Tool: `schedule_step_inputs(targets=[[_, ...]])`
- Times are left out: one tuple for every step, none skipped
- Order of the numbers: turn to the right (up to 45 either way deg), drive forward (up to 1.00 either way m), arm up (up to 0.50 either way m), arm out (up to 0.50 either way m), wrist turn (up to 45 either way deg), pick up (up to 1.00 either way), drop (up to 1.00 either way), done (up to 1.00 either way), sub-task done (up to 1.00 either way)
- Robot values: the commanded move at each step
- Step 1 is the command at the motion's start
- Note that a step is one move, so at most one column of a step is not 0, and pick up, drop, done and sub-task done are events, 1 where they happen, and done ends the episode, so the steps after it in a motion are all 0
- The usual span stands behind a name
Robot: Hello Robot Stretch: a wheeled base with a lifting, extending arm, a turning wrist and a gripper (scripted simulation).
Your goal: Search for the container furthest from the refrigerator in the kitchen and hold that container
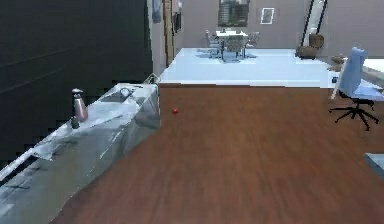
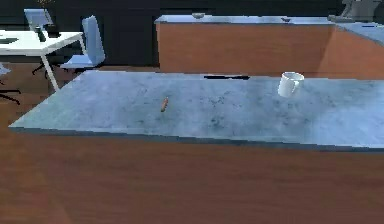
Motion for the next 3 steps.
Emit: schedule_step_inputs(targets=[[0.0, 0.95, 0.00, 0.00, 0.0, 0.00, 0.00, 0.00, 0.00], [30.0, 0.00, 0.00, 0.00, 0.0, 0.00, 0.00, 0.00, 0.00], [3.0, 0.00, 0.00, 0.00, 0.0, 0.00, 0.00, 0.00, 0.00]])
